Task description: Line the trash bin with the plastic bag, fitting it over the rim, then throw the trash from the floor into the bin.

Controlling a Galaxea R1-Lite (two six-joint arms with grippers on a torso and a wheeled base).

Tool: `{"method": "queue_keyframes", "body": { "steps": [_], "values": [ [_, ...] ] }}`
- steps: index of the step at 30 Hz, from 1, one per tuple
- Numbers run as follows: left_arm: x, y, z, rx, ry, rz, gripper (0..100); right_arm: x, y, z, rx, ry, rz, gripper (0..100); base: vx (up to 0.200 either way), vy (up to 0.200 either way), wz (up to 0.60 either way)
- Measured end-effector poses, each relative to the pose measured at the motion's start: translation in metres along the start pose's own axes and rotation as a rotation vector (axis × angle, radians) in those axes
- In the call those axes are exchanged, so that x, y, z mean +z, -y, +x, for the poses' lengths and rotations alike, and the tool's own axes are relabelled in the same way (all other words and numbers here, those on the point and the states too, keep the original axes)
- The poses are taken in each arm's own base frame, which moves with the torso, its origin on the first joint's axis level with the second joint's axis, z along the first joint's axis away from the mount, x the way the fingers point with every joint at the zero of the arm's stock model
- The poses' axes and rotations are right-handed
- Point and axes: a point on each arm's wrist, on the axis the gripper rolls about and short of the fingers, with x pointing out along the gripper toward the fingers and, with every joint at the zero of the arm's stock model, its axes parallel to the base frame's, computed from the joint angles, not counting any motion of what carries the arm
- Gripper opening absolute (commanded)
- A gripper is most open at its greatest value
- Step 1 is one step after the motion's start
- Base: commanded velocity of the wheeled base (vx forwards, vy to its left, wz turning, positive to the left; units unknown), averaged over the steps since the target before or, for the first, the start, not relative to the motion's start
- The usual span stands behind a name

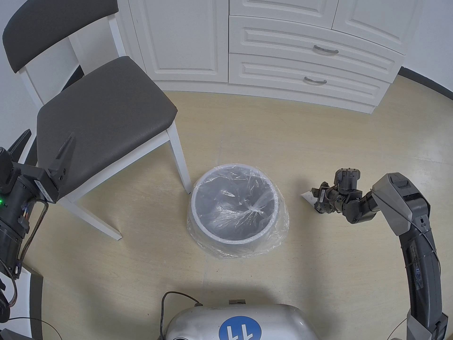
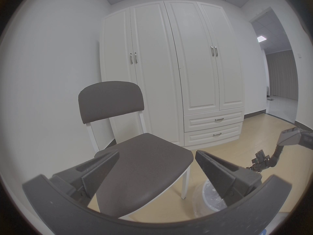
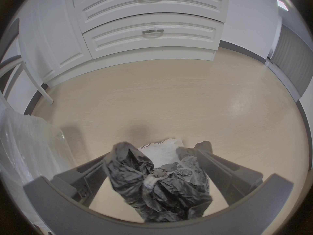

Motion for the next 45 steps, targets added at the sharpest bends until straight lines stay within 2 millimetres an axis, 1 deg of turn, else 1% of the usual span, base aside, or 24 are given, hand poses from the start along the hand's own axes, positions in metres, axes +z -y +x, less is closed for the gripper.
{"method": "queue_keyframes", "body": {
  "steps": [9, 15, 20, 26, 27, 40, 45],
  "values": [
    [-0.002, 0.001, 0.0, -0.003, -0.008, 0.004, 100, -0.014, 0.0, 0.027, -0.039, 0.052, 0.028, 100, 0.0, 0.0, 0.0],
    [-0.003, 0.001, 0.0, -0.004, -0.011, 0.005, 100, -0.03, 0.003, 0.041, -0.073, 0.028, 0.028, 100, 0.0, 0.0, 0.0],
    [-0.003, 0.001, 0.0, -0.005, -0.013, 0.006, 100, -0.04, 0.006, 0.046, -0.08, 0.02, 0.028, 100, 0.0, 0.0, 0.0],
    [-0.004, 0.001, 0.0, -0.005, -0.017, 0.008, 100, -0.043, 0.008, 0.048, -0.083, 0.016, 0.029, 100, 0.0, 0.0, 0.0],
    [-0.004, 0.001, 0.0, -0.005, -0.016, 0.008, 100, -0.043, 0.008, 0.048, -0.083, 0.015, 0.029, 0, 0.0, 0.0, 0.0],
    [-0.004, 0.001, 0.0, -0.004, -0.017, 0.021, 100, -0.043, 0.01, 0.045, -0.09, -0.001, 0.027, 0, 0.0, 0.0, 0.0],
    [-0.005, 0.001, -0.001, -0.004, -0.017, 0.024, 100, -0.036, 0.008, 0.035, -0.089, -0.021, 0.024, 0, 0.0, 0.0, 0.0]
  ]
}}
